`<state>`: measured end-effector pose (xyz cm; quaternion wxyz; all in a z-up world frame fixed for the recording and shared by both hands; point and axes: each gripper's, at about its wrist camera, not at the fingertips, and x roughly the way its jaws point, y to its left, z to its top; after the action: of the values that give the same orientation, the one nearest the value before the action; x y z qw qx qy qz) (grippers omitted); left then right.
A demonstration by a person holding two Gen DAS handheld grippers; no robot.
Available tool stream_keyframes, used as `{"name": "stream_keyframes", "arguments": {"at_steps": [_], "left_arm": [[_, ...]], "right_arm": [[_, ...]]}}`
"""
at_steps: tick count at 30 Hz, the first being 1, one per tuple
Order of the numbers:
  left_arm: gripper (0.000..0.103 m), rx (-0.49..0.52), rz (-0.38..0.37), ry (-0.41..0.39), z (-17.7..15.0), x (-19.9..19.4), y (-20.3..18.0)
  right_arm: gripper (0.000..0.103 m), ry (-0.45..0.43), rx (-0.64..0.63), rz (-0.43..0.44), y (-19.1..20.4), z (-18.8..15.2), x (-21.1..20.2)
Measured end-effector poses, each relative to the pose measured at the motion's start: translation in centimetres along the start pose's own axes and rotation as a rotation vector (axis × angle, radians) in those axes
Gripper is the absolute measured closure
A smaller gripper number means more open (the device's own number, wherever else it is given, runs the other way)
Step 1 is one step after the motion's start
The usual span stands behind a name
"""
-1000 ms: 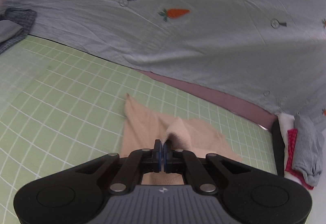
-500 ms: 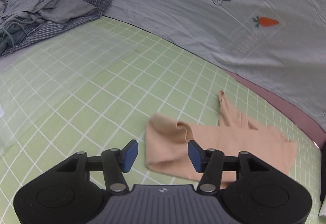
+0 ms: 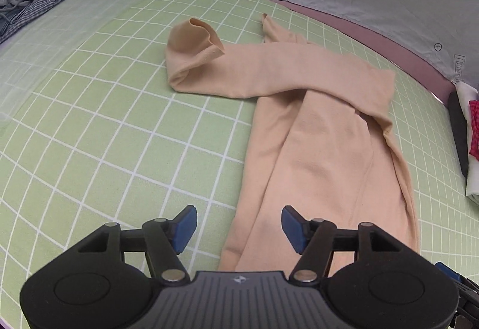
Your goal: Fold clothes
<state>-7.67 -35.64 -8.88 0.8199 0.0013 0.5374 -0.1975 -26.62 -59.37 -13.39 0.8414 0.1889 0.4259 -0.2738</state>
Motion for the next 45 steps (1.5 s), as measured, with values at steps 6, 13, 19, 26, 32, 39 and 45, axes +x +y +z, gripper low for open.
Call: {"name": "stream_keyframes", "arguments": {"at_steps": [6,13,19,26,32,39,45], "left_arm": [[0.039,-0.009,0.032,0.006,-1.1,-1.4,2.3],[0.039,0.017,0.027,0.022,-1.9,-3.0,5.0],[0.039,0.059,0.027,0.025,-2.3,-3.9,7.2],[0.039,0.089,0.013,0.040,-2.2,-4.3,9.5],[0.039,0.086,0.018,0.044,-1.9,-4.6,11.6],[0.038,0.050,0.051,0.057,-1.7,-4.6,14.3],[0.038,0.046,0.055,0.065,-1.6,-4.4,14.6]], "right_arm": [[0.052,0.045,0.059,0.021,0.2,-1.8,-0.5],[0.094,0.053,0.090,0.004,1.3,-2.9,-1.3],[0.098,0.002,0.083,-0.032,2.7,-3.1,-2.9],[0.098,-0.115,-0.140,-0.065,9.4,-2.9,-6.8],[0.098,-0.092,-0.243,0.046,15.3,-3.4,-6.5],[0.092,0.040,-0.164,0.081,17.2,-4.8,-3.0],[0.082,-0.054,0.023,0.104,14.4,-4.7,-6.1]]}}
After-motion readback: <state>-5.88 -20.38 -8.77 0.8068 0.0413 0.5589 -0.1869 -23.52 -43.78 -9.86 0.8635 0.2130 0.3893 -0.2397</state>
